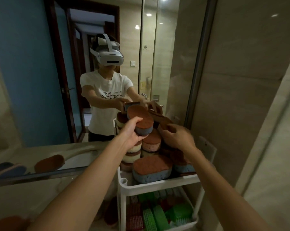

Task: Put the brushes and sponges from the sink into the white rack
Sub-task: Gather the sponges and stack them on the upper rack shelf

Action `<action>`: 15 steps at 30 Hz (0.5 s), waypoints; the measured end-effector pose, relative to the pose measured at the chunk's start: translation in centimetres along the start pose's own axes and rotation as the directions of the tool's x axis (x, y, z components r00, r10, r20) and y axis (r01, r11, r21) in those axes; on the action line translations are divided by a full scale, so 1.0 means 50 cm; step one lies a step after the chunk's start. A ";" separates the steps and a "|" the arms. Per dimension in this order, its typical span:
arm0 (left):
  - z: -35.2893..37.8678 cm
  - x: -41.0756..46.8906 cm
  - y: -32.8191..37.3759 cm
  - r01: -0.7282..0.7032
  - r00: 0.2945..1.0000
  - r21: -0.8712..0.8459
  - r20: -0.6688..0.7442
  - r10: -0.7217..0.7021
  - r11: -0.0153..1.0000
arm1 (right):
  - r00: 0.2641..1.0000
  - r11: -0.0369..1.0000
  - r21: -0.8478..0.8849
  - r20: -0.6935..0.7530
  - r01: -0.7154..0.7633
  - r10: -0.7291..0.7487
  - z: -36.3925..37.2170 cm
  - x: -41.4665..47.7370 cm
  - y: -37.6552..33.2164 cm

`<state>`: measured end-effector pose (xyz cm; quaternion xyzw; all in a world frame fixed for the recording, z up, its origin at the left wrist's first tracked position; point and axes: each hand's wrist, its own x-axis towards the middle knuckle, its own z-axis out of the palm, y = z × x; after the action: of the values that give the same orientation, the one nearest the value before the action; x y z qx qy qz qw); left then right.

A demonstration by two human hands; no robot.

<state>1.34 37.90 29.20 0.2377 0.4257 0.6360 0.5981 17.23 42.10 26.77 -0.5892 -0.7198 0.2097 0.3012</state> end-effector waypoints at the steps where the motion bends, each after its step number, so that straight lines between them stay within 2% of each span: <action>1: -0.001 0.002 0.001 0.009 1.000 0.006 0.001 -0.009 1.000 | 1.000 1.000 -0.017 0.005 0.016 -0.016 0.002 0.004 0.000; 10: -0.002 0.003 0.000 0.020 1.000 0.036 0.012 -0.021 0.999 | 0.991 0.956 -0.262 0.049 0.135 -0.127 0.027 0.010 -0.006; 14: -0.003 0.001 0.002 0.026 0.999 0.042 0.022 -0.027 0.999 | 0.982 0.908 -0.388 0.160 0.157 -0.101 0.016 0.010 -0.007; 15: -0.003 0.001 0.003 0.025 0.999 0.045 0.025 -0.026 0.999 | 0.980 0.923 -0.352 0.173 0.152 -0.096 0.010 0.006 -0.010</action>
<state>1.10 37.91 29.25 0.2537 0.4354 0.6155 0.6060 16.48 42.32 26.80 -0.5700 -0.8030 0.0977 0.1436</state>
